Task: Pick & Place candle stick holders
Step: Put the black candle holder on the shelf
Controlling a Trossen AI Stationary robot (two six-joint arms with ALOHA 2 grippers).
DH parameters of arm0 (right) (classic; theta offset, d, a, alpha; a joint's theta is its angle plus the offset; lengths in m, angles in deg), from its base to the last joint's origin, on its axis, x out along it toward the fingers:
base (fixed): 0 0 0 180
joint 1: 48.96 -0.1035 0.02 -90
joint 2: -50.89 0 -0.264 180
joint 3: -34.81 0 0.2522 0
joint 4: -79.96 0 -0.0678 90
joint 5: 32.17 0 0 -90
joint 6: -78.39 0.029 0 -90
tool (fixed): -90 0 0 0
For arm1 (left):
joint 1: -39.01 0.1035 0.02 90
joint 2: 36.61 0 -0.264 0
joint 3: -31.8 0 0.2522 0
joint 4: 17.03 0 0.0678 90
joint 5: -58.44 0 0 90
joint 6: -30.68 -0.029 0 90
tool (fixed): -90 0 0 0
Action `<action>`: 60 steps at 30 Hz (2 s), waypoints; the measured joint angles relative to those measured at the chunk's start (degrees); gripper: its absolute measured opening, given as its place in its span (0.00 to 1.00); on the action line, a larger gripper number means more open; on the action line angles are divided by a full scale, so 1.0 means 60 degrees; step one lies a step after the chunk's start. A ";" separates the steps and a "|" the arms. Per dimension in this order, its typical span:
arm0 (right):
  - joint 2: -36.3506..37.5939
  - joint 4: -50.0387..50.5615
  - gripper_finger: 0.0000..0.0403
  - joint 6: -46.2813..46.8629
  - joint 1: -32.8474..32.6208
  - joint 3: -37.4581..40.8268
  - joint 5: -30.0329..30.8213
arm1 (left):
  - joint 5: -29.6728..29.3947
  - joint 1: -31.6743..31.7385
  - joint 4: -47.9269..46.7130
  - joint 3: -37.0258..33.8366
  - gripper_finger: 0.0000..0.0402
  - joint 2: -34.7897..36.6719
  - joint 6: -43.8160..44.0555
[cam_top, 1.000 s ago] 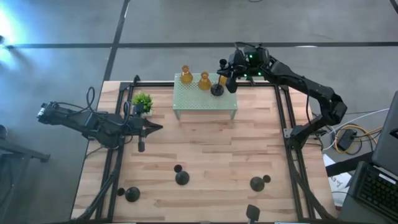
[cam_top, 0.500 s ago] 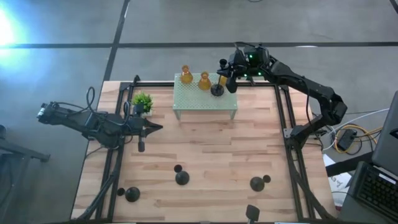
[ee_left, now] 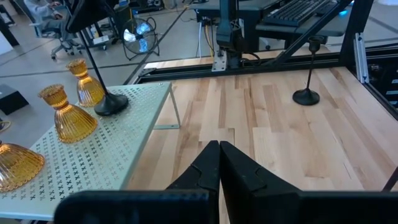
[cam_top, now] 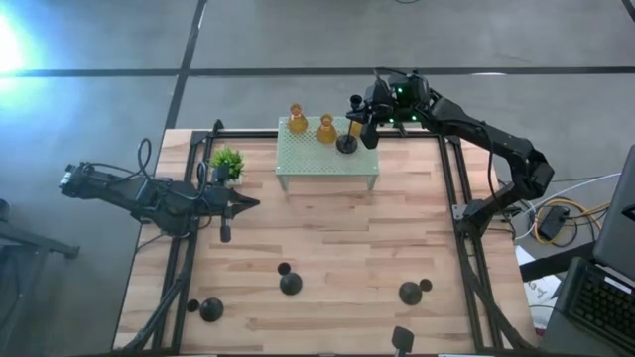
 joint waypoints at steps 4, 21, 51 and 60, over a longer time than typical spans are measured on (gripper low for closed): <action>0.0000 -0.0107 0.03 -0.0005 0.0000 0.0007 -0.0117 | 0.0000 0.0000 0.0000 0.0000 0.03 0.0000 0.0000; -0.0440 -0.0356 0.03 0.0002 0.0000 -0.0008 -0.0287 | -0.0002 0.0007 -0.0002 0.0000 0.03 0.0000 0.0000; -0.0146 -0.0317 0.41 -0.0037 0.0000 -0.0029 -0.0287 | 0.0000 -0.0004 -0.0007 0.0000 0.03 -0.0004 -0.0004; 0.1005 0.1215 0.53 -0.0348 0.0000 -0.0042 0.0534 | -0.0001 0.0000 -0.0011 0.0000 0.03 -0.0004 -0.0048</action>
